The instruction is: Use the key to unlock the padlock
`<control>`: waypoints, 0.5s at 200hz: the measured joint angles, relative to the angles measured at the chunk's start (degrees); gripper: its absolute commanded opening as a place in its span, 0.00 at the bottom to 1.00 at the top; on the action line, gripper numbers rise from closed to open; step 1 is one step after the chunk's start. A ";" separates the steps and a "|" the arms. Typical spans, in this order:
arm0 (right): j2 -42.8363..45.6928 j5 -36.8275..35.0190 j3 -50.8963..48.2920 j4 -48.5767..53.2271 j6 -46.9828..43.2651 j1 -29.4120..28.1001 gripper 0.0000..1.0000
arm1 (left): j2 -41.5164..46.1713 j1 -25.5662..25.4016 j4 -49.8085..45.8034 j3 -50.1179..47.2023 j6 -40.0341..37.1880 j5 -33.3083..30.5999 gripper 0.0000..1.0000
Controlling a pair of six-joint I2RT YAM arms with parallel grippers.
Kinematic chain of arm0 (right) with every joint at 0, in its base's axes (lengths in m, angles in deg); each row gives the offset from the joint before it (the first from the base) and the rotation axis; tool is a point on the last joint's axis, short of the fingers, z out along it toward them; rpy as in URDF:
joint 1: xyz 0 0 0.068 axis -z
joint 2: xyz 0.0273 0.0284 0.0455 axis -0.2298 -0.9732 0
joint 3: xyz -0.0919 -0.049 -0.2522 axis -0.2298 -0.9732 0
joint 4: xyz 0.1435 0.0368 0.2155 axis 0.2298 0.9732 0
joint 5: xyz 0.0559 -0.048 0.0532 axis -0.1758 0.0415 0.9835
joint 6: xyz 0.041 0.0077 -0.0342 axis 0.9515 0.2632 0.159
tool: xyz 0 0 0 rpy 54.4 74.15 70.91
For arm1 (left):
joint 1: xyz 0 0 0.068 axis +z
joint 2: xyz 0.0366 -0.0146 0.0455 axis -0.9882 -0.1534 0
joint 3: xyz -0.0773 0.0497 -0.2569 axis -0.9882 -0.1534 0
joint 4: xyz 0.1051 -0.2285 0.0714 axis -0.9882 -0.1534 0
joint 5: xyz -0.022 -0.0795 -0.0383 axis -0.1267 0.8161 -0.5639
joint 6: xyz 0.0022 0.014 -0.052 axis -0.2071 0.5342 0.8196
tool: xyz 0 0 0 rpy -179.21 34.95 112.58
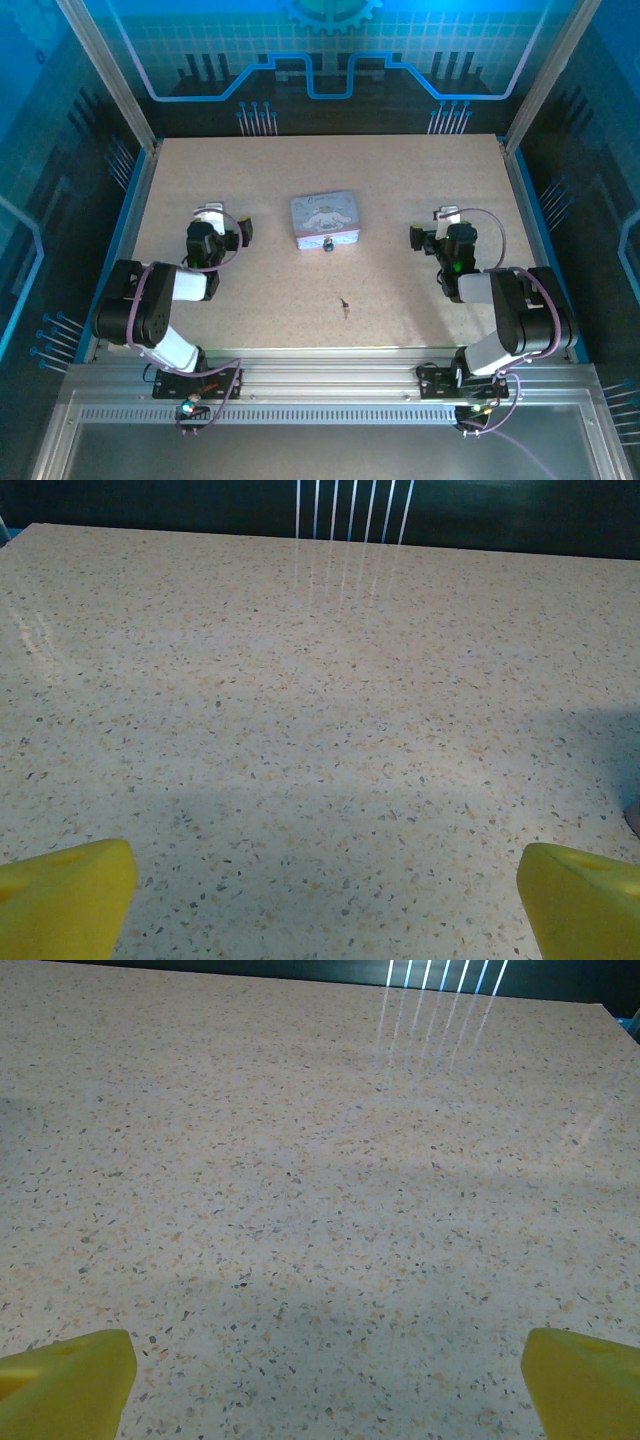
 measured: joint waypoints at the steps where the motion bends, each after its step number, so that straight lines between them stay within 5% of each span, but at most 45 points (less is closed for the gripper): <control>1: 0.00 0.00 0.00 0.00 0.00 0.00 1.00 | 0.04 0.00 -0.04 0.00 0.00 0.00 0.99; 39: 3.08 0.07 4.04 9.84 -0.02 -0.39 1.00 | 10.40 0.00 -9.11 -0.33 0.87 -1.11 0.99; 100: 11.10 1.90 25.29 44.68 8.66 -4.96 0.97 | 25.88 0.00 -48.09 13.75 11.58 -3.89 0.99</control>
